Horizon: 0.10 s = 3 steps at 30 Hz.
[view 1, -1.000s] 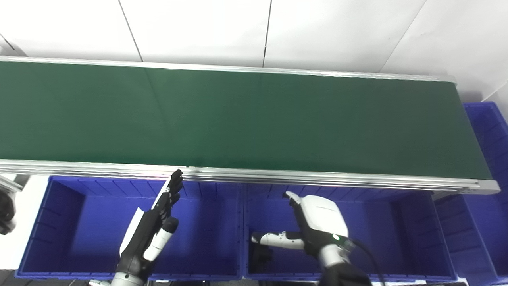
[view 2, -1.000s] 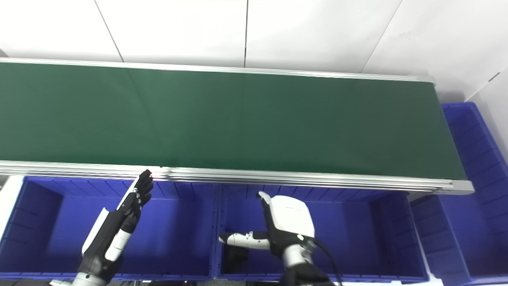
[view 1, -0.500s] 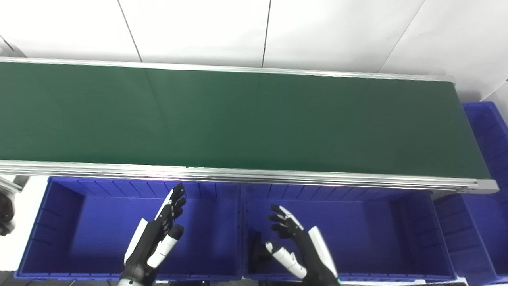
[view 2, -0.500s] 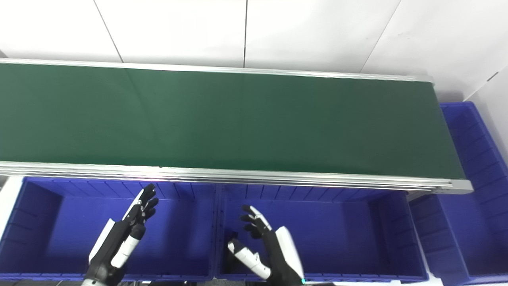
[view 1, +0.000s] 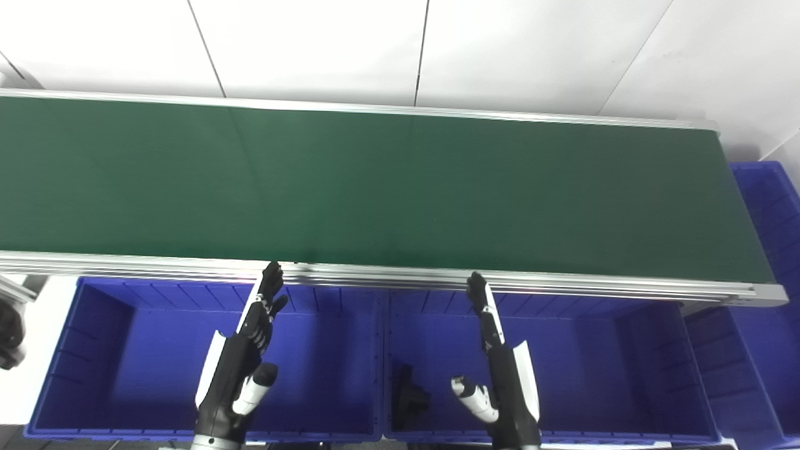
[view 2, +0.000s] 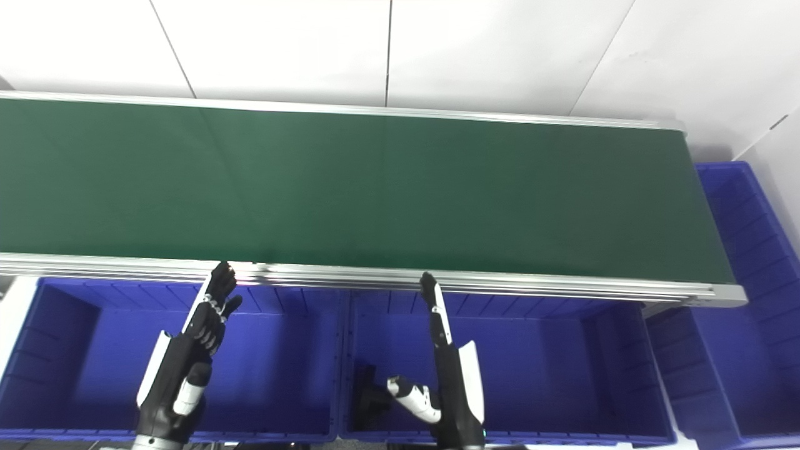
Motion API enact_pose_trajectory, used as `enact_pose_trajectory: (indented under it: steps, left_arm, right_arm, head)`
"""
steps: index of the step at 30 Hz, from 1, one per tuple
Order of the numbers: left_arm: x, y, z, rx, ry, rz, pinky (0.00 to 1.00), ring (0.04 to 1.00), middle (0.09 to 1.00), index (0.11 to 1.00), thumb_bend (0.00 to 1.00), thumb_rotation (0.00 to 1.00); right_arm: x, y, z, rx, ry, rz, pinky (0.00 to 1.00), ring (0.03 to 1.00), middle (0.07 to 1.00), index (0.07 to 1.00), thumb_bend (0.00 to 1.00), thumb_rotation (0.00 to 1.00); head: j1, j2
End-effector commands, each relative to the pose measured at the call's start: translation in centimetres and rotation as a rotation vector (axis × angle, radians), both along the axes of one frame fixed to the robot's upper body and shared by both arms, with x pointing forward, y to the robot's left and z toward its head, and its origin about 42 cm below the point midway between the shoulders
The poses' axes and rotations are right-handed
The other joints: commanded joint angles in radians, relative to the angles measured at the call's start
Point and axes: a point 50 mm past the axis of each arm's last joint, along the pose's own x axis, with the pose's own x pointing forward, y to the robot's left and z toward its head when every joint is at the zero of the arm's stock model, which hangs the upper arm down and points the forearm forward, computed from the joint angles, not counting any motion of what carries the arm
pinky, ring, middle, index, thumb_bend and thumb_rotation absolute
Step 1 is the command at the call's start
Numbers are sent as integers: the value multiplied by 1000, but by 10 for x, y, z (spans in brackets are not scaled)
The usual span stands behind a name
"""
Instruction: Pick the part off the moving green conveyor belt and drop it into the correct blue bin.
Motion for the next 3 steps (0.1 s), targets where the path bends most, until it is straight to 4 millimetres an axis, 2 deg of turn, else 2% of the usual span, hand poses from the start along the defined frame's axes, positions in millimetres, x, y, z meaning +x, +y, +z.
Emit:
enact_pose_trajectory:
  steps: [1,3]
  left_arm:
    - [0,-2,7,-9,-57,12,972,1000,1000,1000,965,935]
    - [-1,-2,5,-20,-53,18,949,987,999,1000,950,934]
  right_arm:
    - [3,3,6,21,-76,-10,958,957,967,997,938,1000]
    - [2,4,5,20,-79,-20,975,960,964,995,941,1000]
  head:
    - [-1,-18]
    - [-7,-27]
